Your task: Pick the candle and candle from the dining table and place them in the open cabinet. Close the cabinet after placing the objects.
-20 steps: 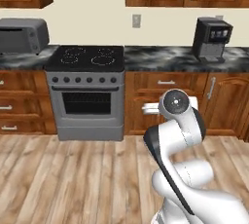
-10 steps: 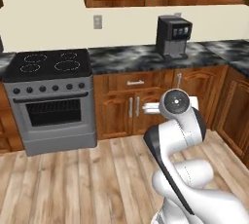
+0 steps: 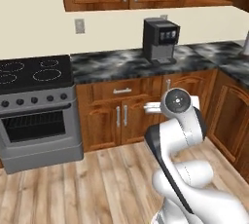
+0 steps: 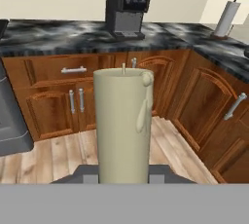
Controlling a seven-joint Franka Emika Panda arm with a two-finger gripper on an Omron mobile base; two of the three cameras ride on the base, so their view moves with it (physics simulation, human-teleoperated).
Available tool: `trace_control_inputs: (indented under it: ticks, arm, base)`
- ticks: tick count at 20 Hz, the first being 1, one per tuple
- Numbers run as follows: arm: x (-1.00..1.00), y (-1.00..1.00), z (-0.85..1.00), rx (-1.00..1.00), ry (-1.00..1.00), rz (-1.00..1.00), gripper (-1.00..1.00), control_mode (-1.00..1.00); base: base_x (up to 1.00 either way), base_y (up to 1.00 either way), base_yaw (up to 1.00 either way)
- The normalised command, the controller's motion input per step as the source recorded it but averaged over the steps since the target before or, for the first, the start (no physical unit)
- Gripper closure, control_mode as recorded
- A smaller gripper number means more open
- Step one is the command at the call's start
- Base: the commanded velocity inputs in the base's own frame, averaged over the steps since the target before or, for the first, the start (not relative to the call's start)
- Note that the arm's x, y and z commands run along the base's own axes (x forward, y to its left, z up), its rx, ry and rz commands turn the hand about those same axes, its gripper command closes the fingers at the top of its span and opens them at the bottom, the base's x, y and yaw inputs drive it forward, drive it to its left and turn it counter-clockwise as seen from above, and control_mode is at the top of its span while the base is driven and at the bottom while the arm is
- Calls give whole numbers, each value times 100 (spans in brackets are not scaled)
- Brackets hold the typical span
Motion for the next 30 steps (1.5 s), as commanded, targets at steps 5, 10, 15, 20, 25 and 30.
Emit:
trace_control_inputs:
  ticks: [5,10,15,20,25,30]
  arm:
    - [0,0,0,0,0,0,100,100]
    - [0,0,0,0,0,0,100,100]
    - [0,0,0,0,0,0,100,100]
    - [0,0,0,0,0,0,100,100]
    - [0,0,0,0,0,0,100,100]
    - [0,0,0,0,0,0,100,100]
  base:
    - [56,-66,-7]
    - [41,-77,-2]
    - [39,-66,0]
    - [43,-56,0]
    - [52,-28,0]
    - [70,-28,0]
